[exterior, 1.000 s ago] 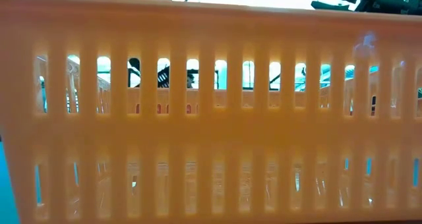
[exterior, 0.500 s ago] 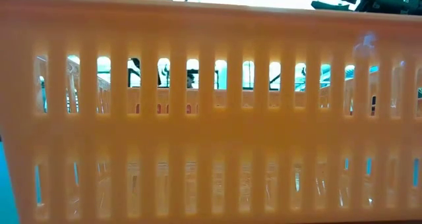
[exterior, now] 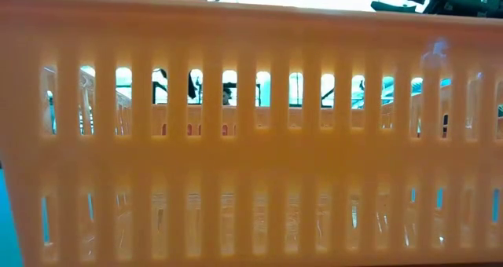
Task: Stack baskets on shelf by color
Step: Stack the bottom black basket on top of the black basket on the shelf
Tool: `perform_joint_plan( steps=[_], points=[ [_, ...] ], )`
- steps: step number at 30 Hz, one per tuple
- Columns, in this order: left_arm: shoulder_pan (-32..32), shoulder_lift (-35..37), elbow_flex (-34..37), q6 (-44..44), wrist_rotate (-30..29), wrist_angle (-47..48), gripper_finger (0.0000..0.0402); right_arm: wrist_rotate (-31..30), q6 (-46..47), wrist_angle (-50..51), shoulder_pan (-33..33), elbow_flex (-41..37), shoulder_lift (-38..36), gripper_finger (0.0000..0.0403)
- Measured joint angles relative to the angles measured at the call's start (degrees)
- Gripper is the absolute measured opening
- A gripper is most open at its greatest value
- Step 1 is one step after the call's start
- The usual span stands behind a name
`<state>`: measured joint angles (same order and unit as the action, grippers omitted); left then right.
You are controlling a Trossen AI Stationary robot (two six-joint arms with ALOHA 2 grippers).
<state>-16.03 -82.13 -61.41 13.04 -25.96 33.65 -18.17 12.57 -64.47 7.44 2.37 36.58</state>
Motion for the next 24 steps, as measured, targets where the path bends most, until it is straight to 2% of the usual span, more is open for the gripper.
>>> perform_joint_plan(
  steps=[11,19,24],
  points=[
    [-2.1,0.0,0.5,-3.6,-2.6,-1.5,0.0173,0.0,0.0,0.0,0.0,0.0,0.0,0.0155],
    [-2.5,0.0,7.0,-4.7,-2.6,-7.6,0.0173,0.2,0.2,0.0,0.0,0.0,0.0,0.0155],
    [-1.3,0.0,7.6,-4.1,-2.6,-7.6,0.0173,0.1,-0.3,0.0,0.0,0.0,0.0,0.0155]
  ],
)
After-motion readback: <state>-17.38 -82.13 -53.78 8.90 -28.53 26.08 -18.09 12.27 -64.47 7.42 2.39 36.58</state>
